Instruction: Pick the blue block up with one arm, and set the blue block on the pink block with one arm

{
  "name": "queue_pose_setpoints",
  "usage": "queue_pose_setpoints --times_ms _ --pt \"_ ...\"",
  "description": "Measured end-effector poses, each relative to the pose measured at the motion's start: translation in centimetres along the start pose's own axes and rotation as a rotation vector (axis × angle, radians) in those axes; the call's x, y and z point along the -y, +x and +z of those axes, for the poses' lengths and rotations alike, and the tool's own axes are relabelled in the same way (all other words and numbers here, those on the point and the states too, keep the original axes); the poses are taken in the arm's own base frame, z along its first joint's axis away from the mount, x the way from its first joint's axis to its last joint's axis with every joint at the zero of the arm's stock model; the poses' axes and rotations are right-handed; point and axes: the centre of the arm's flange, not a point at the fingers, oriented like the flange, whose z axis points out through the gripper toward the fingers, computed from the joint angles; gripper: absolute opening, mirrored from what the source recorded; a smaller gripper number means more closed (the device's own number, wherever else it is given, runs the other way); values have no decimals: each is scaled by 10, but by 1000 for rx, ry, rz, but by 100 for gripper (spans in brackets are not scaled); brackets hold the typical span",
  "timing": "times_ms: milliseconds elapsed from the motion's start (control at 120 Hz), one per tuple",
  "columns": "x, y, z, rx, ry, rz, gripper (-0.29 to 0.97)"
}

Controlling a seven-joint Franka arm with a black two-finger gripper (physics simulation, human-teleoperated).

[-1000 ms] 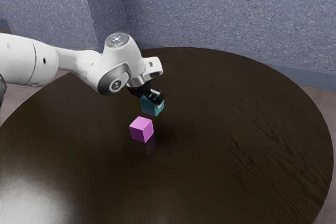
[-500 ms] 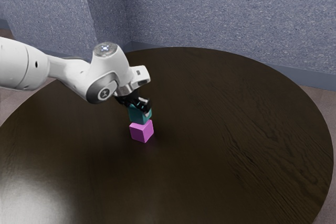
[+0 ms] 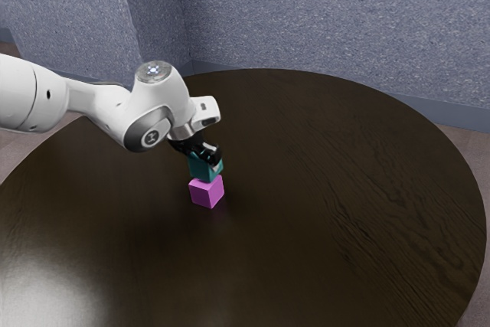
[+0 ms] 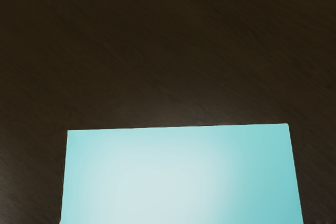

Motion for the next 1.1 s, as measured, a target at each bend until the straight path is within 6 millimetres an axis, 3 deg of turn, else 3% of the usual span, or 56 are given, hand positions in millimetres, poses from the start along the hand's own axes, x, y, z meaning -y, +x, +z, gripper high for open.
queue_pose_setpoints --times_ms 192,392,1100 --pt "-4 -5 4 13 -4 19 29" --pt "-6 -9 -7 7 5 30 29" --pt "0 -11 -5 23 10 -84 29"
